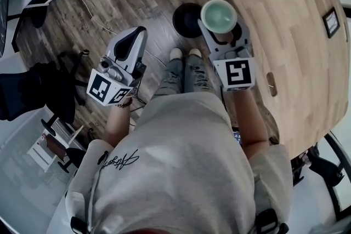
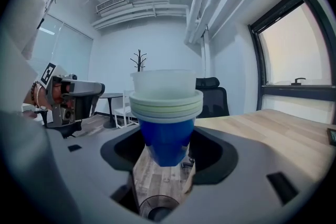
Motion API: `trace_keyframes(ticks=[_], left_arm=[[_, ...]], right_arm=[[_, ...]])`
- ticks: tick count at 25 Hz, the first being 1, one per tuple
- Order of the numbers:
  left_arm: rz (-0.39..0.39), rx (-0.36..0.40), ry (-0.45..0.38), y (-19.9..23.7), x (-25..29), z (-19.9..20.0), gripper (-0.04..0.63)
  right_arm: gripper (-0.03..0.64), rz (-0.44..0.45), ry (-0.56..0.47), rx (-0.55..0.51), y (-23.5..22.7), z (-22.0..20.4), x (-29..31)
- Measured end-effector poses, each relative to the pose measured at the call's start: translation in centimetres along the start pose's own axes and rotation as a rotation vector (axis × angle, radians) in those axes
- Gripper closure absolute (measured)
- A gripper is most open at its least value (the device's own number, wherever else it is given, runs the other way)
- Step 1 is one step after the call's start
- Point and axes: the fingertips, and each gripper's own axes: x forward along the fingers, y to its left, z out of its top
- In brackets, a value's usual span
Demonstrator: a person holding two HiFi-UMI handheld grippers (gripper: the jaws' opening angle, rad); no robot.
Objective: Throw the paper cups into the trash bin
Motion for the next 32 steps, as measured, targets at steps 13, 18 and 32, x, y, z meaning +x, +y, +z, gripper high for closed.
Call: trace_keyframes(ticks=[13, 18, 32], left_arm=[[0.029, -0.028, 0.028, 1.4, -0.4, -3.1, 0.592], [0.023, -0.046, 0.048, 1.9, -0.4, -4.8, 0.592], [0.049, -0.082, 0.047, 4.8, -0.2, -7.1, 0.592]], right_arm=[[0.342, 0.061, 0.043, 0.018, 2.1, -3.6, 2.7], [0.342, 0.066, 0.064, 0.028, 2.6, -5.5, 3.5], [0.342, 0.076, 0.126, 0.023, 3.1, -9.2, 6.5]])
